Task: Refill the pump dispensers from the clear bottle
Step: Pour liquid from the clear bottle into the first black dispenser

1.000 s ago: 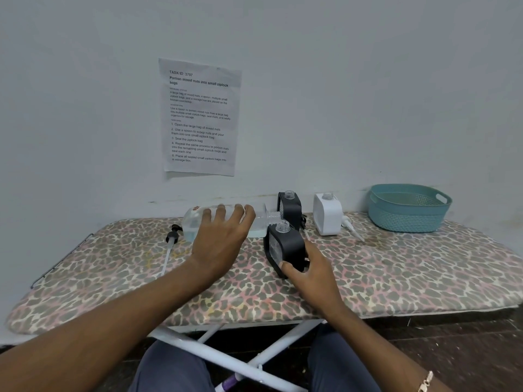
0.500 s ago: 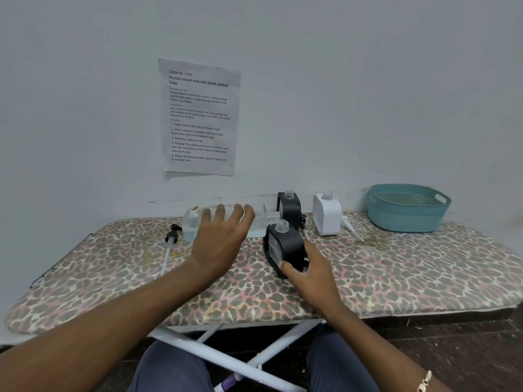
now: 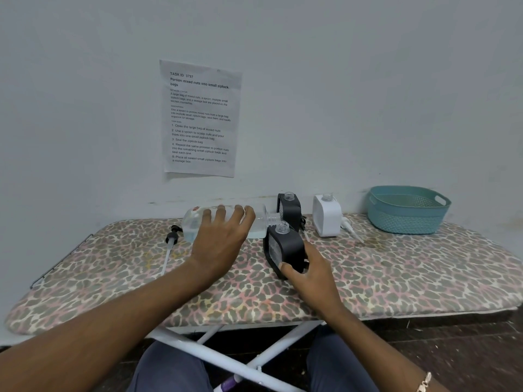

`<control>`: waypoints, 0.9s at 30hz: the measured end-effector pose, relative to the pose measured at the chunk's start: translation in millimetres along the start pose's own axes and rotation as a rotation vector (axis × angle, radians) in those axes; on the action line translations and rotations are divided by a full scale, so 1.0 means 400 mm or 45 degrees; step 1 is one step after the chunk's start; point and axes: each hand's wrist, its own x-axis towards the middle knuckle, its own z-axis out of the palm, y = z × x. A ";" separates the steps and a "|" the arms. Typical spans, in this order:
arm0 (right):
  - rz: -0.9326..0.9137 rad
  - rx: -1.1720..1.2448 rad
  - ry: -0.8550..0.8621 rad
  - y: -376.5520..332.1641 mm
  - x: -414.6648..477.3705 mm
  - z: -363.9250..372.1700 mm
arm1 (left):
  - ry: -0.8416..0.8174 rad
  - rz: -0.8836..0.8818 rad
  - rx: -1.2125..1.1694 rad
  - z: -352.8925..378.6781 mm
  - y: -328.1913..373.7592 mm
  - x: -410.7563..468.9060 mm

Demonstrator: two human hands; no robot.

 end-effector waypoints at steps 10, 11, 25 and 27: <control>-0.005 -0.002 0.004 -0.003 0.000 0.000 | -0.001 0.011 0.022 -0.004 -0.002 0.000; -0.007 0.000 0.005 -0.002 0.000 0.000 | -0.003 0.010 0.022 -0.004 -0.002 0.000; 0.005 -0.006 0.002 0.001 0.002 0.002 | -0.012 0.010 0.029 -0.002 -0.003 0.002; 0.006 -0.003 0.005 0.000 0.002 0.002 | -0.008 0.013 0.027 0.000 -0.003 0.001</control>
